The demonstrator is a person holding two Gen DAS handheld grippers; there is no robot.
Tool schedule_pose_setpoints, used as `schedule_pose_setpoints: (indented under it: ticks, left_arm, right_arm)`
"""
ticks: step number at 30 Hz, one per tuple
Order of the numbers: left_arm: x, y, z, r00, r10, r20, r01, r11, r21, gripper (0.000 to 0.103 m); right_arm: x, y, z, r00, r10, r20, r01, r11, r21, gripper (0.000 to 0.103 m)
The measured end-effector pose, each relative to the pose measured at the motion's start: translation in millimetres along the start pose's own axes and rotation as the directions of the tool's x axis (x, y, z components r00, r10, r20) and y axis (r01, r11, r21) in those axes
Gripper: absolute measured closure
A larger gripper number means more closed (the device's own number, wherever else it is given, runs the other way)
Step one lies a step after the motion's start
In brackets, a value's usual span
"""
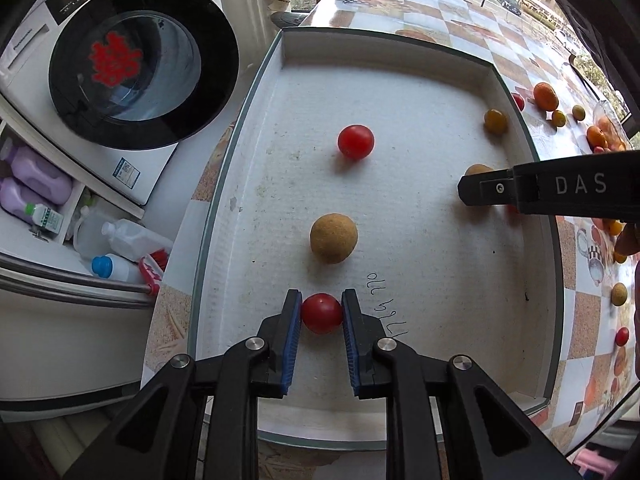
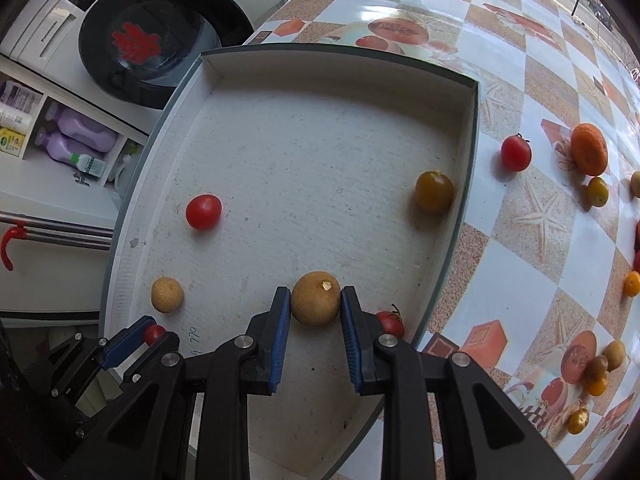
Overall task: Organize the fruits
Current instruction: 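Carry both fruits into the white tray and open both tools, then move both tools back toward a red tomato on the table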
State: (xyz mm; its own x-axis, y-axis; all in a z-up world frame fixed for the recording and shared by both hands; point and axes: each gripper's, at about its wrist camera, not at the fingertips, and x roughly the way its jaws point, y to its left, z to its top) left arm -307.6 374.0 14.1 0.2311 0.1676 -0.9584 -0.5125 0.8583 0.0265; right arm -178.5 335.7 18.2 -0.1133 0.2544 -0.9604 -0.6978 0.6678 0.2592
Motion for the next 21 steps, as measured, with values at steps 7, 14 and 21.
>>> schedule_pose_setpoints:
  ticks: [7, 14, 21]
  left_arm:
    - [-9, -1, 0, 0.998, 0.016, 0.054, -0.017, 0.999, 0.031, 0.024]
    - [-11, -4, 2, 0.999, 0.023, 0.044, -0.025, 0.999, 0.042, 0.024]
    - [-16, -19, 7, 0.999, 0.022, 0.048, -0.026, 0.995, 0.092, 0.024]
  right_arm:
    - [0, 2, 2, 1.0, 0.002, -0.002, -0.002, 1.0, -0.017, 0.066]
    - [-8, 3, 0, 0.998, 0.054, 0.019, -0.054, 0.999, -0.007, 0.028]
    - [-41, -6, -8, 0.991, 0.079, 0.109, -0.084, 0.996, 0.039, 0.022]
